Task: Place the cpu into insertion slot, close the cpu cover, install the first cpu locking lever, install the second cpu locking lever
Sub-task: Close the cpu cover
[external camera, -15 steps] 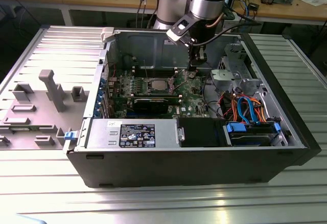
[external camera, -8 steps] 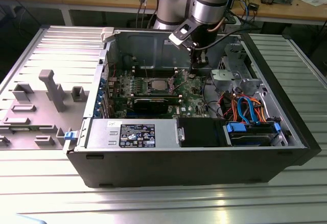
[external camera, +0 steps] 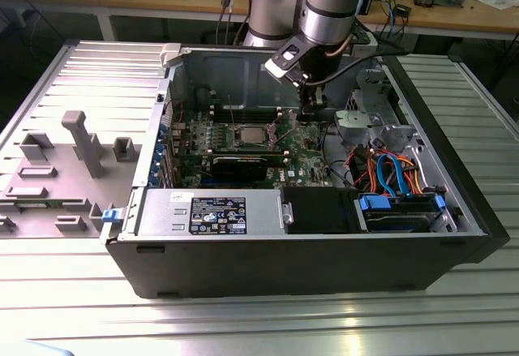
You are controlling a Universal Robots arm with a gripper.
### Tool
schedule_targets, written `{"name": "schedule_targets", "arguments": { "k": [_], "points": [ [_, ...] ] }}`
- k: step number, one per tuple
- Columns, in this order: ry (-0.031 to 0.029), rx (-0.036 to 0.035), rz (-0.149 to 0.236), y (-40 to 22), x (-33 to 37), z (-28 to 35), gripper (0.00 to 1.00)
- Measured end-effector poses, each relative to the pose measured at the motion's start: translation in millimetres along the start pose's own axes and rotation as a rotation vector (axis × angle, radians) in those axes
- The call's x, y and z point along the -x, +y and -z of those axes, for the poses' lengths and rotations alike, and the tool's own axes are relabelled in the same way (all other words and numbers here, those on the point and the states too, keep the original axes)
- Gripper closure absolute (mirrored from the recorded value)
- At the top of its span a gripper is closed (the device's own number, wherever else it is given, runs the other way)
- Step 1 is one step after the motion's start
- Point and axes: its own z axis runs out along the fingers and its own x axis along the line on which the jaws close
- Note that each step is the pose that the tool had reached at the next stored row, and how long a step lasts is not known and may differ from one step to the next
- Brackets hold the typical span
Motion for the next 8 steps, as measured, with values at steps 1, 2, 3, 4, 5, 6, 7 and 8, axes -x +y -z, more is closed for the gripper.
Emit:
{"name": "schedule_targets", "arguments": {
  "k": [1,2,3,4,5,6,7,8],
  "points": [
    [0.0000,0.0000,0.000,-0.8,0.0,0.0,0.89],
    [-0.0001,-0.0001,0.000,-1.1,-0.1,0.0,0.89],
    [0.0000,0.0000,0.000,-1.1,-0.1,0.0,0.89],
    [0.0000,0.0000,0.000,-1.1,-0.1,0.0,0.89],
    [-0.0001,0.0000,0.000,-1.8,-0.1,0.0,0.89],
    [0.0000,0.0000,0.000,-2.6,-0.2,0.0,0.89],
    [-0.0001,0.0000,0.000,-2.7,-0.2,0.0,0.89],
    [0.0000,0.0000,0.000,-2.8,-0.2,0.0,0.89]
  ]
}}
